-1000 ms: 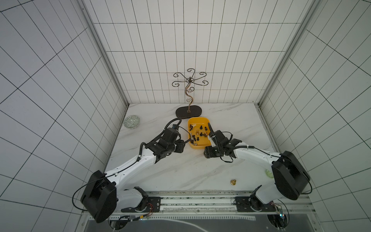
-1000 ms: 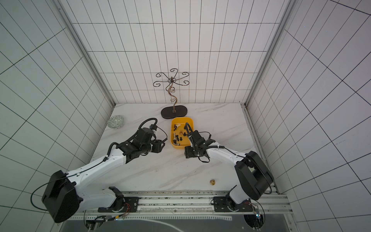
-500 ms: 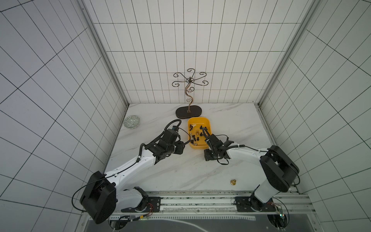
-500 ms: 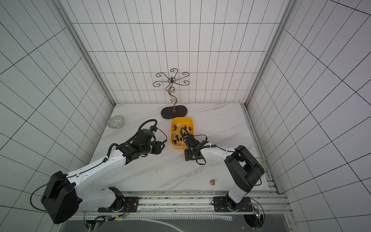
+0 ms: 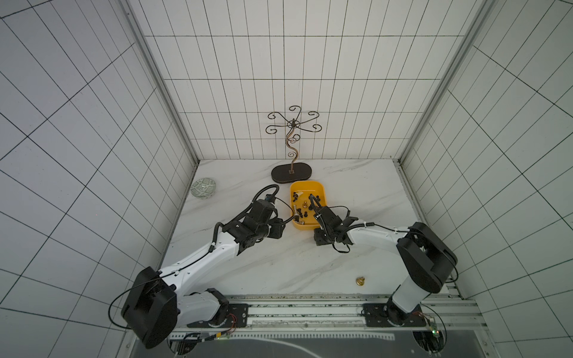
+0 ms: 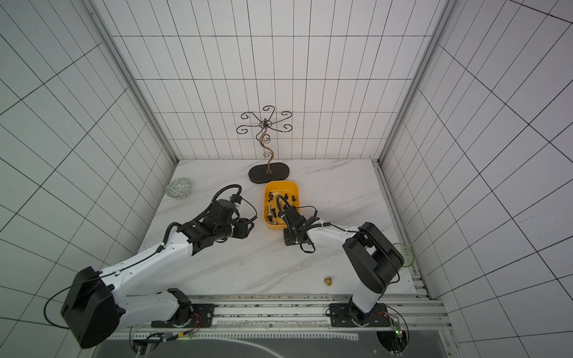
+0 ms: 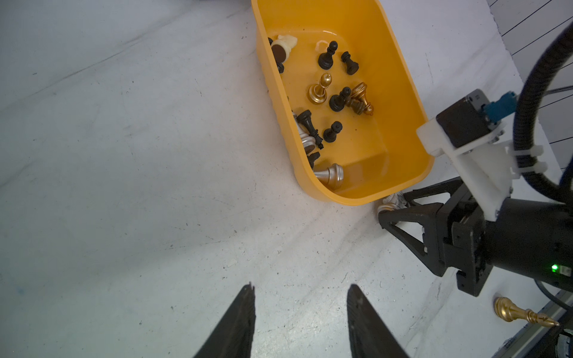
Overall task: Put the chess pieces into the storage box
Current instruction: Pick up the chess piece at the center of the board, then place the chess piece in the storage box.
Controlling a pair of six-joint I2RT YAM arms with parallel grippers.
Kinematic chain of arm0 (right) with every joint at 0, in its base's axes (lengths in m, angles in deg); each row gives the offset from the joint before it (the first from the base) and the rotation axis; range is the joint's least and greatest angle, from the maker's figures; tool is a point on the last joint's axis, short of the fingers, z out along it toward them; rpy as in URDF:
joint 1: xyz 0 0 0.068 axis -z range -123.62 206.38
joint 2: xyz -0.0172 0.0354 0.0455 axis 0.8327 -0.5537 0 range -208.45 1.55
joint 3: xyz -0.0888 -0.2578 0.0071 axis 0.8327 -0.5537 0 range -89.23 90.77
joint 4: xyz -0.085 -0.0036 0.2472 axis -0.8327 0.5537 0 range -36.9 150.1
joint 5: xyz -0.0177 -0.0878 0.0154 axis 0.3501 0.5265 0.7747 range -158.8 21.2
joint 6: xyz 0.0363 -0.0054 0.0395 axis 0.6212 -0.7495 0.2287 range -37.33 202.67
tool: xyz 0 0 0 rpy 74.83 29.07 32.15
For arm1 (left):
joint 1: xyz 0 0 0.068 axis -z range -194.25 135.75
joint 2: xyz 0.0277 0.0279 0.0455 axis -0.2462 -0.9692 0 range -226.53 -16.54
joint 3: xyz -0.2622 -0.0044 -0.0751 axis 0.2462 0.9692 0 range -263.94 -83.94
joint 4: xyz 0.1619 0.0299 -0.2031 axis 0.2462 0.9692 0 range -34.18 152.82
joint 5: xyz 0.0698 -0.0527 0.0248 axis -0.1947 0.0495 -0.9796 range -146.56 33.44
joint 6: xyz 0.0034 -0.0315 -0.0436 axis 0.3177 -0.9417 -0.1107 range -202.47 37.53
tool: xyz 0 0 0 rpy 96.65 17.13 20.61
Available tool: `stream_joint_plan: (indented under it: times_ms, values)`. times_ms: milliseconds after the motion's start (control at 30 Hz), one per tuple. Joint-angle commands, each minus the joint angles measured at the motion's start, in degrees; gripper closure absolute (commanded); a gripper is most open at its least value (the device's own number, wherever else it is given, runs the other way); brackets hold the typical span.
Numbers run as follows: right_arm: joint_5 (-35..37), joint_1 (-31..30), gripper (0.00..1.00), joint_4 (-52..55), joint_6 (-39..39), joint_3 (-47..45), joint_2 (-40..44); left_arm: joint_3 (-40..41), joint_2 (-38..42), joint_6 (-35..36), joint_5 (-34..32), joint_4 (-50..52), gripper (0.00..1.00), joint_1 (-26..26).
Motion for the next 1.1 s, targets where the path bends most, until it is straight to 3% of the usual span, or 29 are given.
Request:
stream_joint_plan:
  times_ms: [0, 167, 400, 767, 1067]
  values:
    - [-0.97, -0.89, 0.66, -0.01, -0.45, -1.34, 2.43, 0.66, 1.34, 0.10, -0.40, -0.06, 0.53, 0.00]
    - [-1.41, -1.87, 0.66, 4.68, -0.10, -1.55, 8.56, 0.32, 1.37, 0.12, -0.49, 0.18, 0.52, 0.01]
    - [1.21, -1.41, 0.65, 9.67, -2.73, 6.42, 14.19, -0.12, 1.60, 0.10, -0.67, 0.47, 0.52, -0.04]
    - [-1.84, 5.24, 0.64, 8.11, -13.03, 25.01, -3.82, 0.27, 2.85, -0.38, -0.92, 0.83, 0.52, 0.03]
    - [-3.26, 8.13, 0.59, 7.56, -15.54, 31.24, -12.88, 0.93, 3.20, -0.74, -1.18, 1.00, 0.52, 0.22]
